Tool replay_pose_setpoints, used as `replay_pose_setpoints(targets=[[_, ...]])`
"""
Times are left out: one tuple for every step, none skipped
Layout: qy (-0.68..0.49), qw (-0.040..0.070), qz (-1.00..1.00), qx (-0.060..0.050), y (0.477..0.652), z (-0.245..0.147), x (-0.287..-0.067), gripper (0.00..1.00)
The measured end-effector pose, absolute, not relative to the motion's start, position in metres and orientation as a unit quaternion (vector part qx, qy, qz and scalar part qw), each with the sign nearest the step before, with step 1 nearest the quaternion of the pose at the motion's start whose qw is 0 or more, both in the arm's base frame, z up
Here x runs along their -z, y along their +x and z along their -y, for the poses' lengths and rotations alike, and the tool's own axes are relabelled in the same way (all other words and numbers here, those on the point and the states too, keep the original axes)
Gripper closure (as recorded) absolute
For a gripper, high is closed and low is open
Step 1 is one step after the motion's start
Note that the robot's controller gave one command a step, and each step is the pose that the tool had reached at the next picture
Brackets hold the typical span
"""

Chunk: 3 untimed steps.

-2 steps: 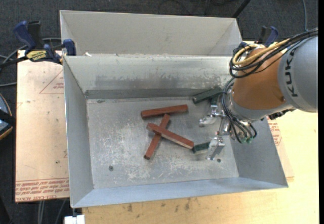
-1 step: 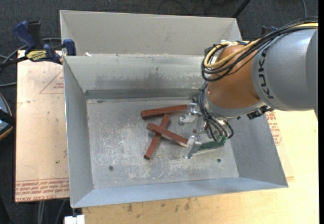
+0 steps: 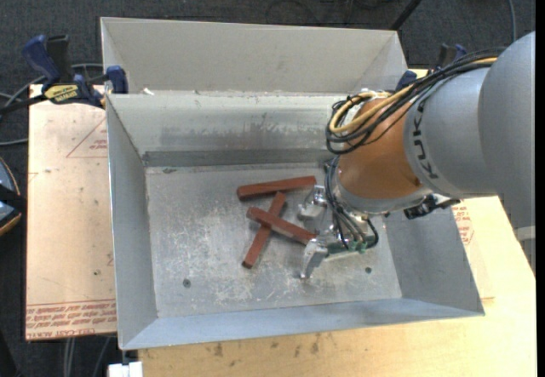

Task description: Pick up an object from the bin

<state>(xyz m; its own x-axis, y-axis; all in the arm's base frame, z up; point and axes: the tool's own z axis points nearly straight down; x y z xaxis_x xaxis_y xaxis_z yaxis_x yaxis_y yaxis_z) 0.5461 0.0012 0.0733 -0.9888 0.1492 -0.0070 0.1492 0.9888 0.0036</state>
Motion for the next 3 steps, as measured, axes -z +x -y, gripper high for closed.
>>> replay_pose_setpoints(targets=[[0.097,0.003,-0.995,0.001,0.5809,-0.0205,-0.0777,1.00],[0.097,0.003,-0.995,0.001,0.5809,-0.0205,-0.0777,1.00],[0.097,0.003,-0.995,0.001,0.5801,-0.0206,-0.0807,1.00]])
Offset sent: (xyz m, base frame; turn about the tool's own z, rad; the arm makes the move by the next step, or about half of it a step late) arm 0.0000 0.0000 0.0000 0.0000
